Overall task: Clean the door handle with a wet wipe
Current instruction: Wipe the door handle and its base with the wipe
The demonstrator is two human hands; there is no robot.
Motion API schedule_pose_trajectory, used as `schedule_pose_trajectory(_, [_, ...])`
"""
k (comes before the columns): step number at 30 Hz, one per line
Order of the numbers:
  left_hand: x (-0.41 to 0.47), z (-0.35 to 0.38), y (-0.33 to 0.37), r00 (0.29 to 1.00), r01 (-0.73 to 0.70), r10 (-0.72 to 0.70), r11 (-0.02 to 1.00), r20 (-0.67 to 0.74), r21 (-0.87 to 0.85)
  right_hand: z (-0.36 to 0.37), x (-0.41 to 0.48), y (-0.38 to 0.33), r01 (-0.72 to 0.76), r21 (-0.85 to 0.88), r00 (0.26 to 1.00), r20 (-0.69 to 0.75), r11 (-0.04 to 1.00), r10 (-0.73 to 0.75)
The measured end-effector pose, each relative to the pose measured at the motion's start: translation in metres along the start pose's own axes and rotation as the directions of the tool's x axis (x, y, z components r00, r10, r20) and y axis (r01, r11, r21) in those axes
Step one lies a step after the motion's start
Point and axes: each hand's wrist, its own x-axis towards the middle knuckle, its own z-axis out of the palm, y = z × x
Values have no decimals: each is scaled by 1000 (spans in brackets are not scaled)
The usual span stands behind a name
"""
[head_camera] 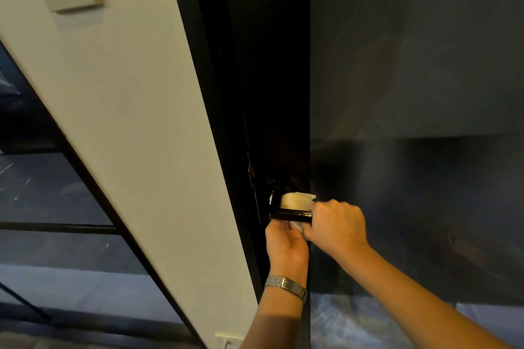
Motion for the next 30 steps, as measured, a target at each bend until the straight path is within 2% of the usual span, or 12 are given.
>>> schedule_pose_trajectory(1, [-1,-1,1,1000,28,-28,1000,2,-11,0,0,0,3,-1,1000,-4,1000,-3])
schedule_pose_trajectory(3, [-3,3,5,984,177,-176,969,22,-171,1,0,0,8,-1,1000,-8,1000,-8])
schedule_pose_trajectory(4, [-4,6,4,983,184,-184,965,14,-189,1,0,0,8,-4,1000,-9,1000,-8])
schedule_pose_trajectory(8, [-7,14,0,989,125,-135,978,-51,-167,2,0,0,14,1,1000,-11,1000,-14])
schedule_pose_trajectory(15, [-1,14,-4,1000,19,-18,999,10,-36,3,1,0,23,24,999,-24,999,-23])
schedule_pose_trajectory(23, [4,4,-10,1000,2,-6,994,-30,-112,4,-1,2,51,52,998,-39,997,-49])
schedule_pose_trajectory(30, [-3,12,-4,988,-115,115,993,-102,3,5,0,2,26,29,999,-40,999,-25])
